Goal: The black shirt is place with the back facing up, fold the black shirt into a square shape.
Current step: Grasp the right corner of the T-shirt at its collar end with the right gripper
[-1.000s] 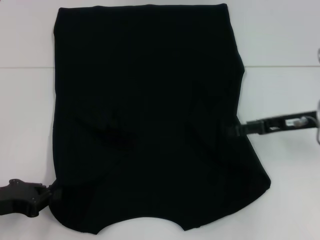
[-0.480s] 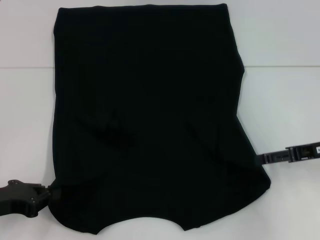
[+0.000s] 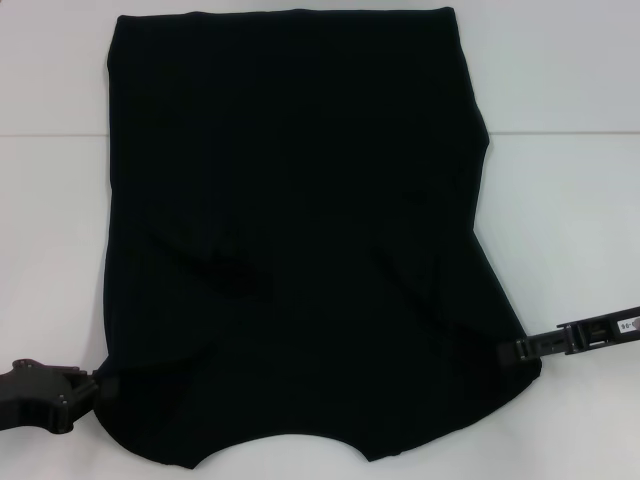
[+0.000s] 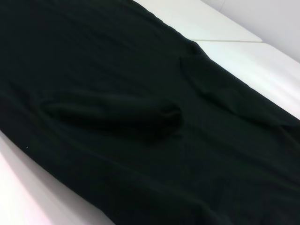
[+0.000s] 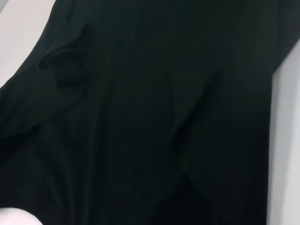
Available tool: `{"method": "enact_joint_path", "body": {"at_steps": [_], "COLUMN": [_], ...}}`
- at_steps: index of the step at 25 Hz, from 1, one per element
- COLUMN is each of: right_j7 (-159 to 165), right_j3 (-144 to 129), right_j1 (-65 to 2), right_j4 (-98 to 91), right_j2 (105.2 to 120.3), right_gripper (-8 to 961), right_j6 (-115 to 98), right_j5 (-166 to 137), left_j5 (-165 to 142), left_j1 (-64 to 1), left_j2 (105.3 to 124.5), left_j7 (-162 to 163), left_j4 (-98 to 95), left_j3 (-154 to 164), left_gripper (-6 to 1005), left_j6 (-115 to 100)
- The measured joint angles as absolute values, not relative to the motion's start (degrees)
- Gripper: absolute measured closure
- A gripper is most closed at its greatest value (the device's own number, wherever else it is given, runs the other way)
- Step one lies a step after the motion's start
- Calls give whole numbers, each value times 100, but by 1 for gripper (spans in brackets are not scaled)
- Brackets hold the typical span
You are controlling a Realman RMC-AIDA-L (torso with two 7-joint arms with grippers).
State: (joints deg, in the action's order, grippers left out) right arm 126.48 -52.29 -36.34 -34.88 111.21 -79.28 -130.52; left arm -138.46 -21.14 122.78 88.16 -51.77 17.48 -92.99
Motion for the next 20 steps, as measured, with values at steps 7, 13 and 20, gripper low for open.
{"method": "enact_joint_path", "body": {"at_steps": [7,13,20], "right_j7": [12647,12648,12649], "right_j3": [-5244,-5247,-5251], "right_j1": [-3701,-3807,-3848], "right_j4": [-3481,-3480,-3502], "right_j2": [11184,11242,11265], "right_gripper": [12,11,31], "right_j6": [-8089,-8176,-8184], "right_j5": [-13126,-13158,-13159], "left_j5": [-13842,-13842,-13843], "left_j1": [-2109,-2109,-2102], "left_j2": [12290,12295,12296], "left_j7": [8815,8816,8813], "left_j4": [-5176,-5176,-5176], "left_j3": [1749,1749,1749], "left_gripper": [983,983,983], "left_j6": [-9287,-9272,-9264]}}
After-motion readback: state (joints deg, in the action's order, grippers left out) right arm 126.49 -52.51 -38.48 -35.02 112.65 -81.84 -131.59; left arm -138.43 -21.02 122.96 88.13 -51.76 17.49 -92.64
